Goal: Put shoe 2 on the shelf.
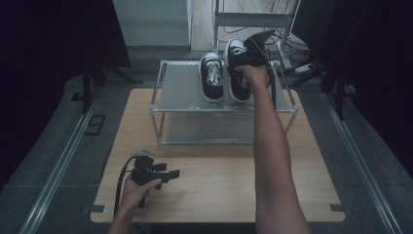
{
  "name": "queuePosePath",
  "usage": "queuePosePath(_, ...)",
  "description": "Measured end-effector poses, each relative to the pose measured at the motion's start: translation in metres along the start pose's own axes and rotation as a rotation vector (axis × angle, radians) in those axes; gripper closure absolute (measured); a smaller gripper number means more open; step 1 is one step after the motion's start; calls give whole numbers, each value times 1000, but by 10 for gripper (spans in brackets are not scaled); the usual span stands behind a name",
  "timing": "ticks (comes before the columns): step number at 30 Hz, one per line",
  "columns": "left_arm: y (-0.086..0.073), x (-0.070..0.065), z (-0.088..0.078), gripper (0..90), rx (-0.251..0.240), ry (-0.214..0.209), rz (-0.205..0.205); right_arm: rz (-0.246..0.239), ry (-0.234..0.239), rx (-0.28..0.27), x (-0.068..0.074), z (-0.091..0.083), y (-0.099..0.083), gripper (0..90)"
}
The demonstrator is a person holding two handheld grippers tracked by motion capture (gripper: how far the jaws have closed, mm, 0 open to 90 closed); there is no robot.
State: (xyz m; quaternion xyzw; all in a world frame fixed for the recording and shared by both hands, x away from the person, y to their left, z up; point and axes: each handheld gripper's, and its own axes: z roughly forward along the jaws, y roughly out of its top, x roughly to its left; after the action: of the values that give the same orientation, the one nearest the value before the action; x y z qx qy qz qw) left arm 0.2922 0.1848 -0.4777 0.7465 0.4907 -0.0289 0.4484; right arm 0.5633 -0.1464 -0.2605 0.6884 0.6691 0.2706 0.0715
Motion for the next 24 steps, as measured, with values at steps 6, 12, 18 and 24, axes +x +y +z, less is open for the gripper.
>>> queuePosePath(6,0,-4,6,225,18,-10,15,41,0,1,-4,11,2,190)
queuePosePath(12,0,-3,6,225,18,-5,9,63,-7,21,-7,19,4,190)
queuePosePath(18,-1,-5,9,225,25,-8,15,77,9,30,-10,20,6,190)
queuePosePath(24,-1,-5,9,225,26,-6,16,81,9,43,-11,24,7,182)
